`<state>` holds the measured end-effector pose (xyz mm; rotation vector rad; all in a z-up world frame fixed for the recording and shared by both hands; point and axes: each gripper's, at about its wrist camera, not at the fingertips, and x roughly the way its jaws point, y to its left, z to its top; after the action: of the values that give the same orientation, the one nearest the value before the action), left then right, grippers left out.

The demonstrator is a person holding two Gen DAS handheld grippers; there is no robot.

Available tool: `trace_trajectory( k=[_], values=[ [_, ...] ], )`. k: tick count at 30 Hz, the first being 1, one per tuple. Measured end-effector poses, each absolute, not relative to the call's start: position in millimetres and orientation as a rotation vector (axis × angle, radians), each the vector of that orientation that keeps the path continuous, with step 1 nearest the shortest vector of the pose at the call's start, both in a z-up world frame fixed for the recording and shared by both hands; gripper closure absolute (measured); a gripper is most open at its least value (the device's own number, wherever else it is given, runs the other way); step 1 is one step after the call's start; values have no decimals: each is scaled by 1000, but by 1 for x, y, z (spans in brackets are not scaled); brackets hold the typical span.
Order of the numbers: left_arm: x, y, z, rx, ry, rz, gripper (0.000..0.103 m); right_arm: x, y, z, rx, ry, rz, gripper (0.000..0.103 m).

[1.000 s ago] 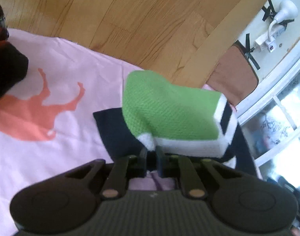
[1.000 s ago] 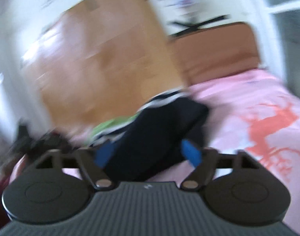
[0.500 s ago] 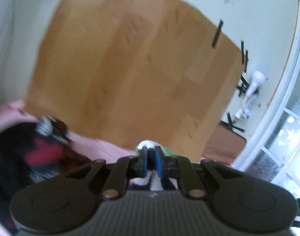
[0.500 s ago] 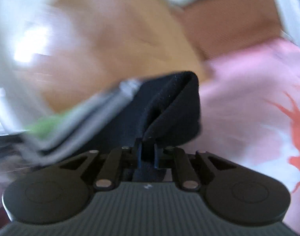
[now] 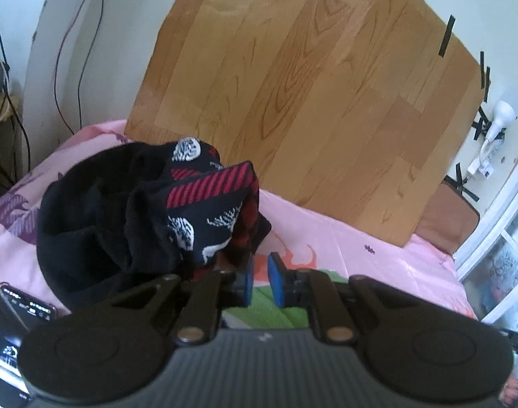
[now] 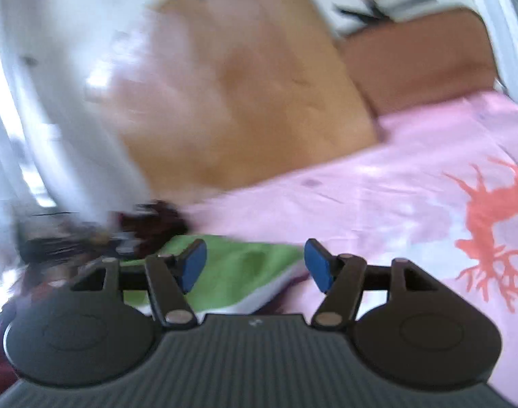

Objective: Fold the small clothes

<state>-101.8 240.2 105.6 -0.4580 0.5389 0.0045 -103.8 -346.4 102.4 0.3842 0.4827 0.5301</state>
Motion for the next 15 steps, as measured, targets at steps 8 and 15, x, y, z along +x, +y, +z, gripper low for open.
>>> trace_trajectory(
  k=[8, 15],
  values=[
    [-102, 239, 87, -328, 620, 74, 35, 0, -275, 31, 157, 679, 415, 33],
    [-77, 225, 44, -320, 753, -3, 87, -30, -298, 73, 183, 511, 500, 94]
  ],
)
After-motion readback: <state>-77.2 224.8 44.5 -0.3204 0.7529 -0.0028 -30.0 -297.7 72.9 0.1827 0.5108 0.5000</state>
